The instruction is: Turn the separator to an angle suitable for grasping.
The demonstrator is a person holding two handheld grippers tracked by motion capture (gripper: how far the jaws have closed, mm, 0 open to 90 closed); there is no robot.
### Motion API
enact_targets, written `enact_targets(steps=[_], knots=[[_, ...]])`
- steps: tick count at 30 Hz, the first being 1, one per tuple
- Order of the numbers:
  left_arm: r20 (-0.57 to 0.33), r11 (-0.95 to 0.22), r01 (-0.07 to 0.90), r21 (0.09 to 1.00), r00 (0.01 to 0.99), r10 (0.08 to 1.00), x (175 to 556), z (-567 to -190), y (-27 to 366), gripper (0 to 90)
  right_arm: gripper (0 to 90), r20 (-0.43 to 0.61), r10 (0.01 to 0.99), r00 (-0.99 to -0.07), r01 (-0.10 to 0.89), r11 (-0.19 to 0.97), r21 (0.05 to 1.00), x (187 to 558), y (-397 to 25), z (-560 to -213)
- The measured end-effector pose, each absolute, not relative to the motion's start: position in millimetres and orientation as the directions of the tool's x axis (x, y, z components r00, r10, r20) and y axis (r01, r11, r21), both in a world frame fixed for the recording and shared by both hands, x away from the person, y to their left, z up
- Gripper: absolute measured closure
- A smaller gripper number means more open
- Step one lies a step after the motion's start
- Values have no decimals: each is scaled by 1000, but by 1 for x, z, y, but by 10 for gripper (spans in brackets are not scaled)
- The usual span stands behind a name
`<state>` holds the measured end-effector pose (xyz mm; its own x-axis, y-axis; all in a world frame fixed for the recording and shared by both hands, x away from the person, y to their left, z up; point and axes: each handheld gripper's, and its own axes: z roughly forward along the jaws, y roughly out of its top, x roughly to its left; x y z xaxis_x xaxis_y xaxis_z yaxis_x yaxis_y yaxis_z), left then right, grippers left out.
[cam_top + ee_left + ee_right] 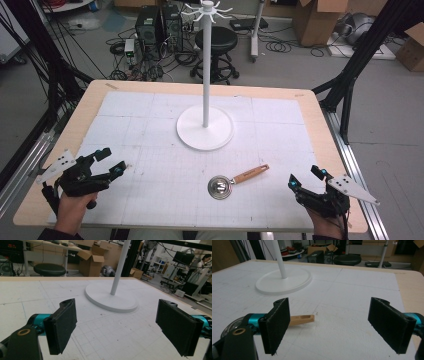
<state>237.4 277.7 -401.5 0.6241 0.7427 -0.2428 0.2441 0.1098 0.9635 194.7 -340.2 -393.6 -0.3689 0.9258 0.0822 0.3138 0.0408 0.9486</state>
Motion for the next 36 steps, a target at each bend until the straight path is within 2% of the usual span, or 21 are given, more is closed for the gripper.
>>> enact_targets(steps=[8, 13, 14, 15, 19, 20, 21, 26, 32, 36], knots=[[-245, 106, 253, 962, 622, 743, 239, -403, 278, 175, 171, 97, 918, -384, 331, 39, 943, 197, -335, -395], [-244, 106, 251, 962, 620, 745, 238, -403, 278, 175, 241, 105, 875, -472, 362, 84, 929, 206, -309, -398], [-244, 105, 252, 962, 622, 744, 238, -403, 278, 176, 376, 110, 858, -502, 368, 96, 925, 207, -301, -399], [-238, 100, 249, 963, 624, 744, 238, -403, 277, 176, 430, 112, 846, -522, 371, 107, 923, 209, -296, -400], [-236, 95, 248, 964, 632, 739, 237, -403, 277, 177, 757, 94, 787, -610, 393, 197, 898, 215, -268, -406], [-237, 97, 249, 964, 630, 739, 237, -403, 277, 177, 757, 94, 787, -610, 393, 197, 898, 215, -268, -406], [-238, 96, 252, 963, 628, 741, 237, -403, 277, 177, 892, 86, 766, -637, 415, 247, 875, 217, -256, -410], [-239, 92, 258, 962, 625, 743, 239, -404, 276, 179, 893, 55, 716, -696, 456, 382, 804, 229, -230, -426], [-229, 77, 259, 963, 634, 739, 239, -404, 275, 181, 893, 38, 679, -733, 486, 483, 729, 238, -203, -442], [-235, 84, 260, 962, 628, 742, 239, -405, 277, 181, 893, 31, 690, -724, 491, 483, 725, 244, -195, -445]])
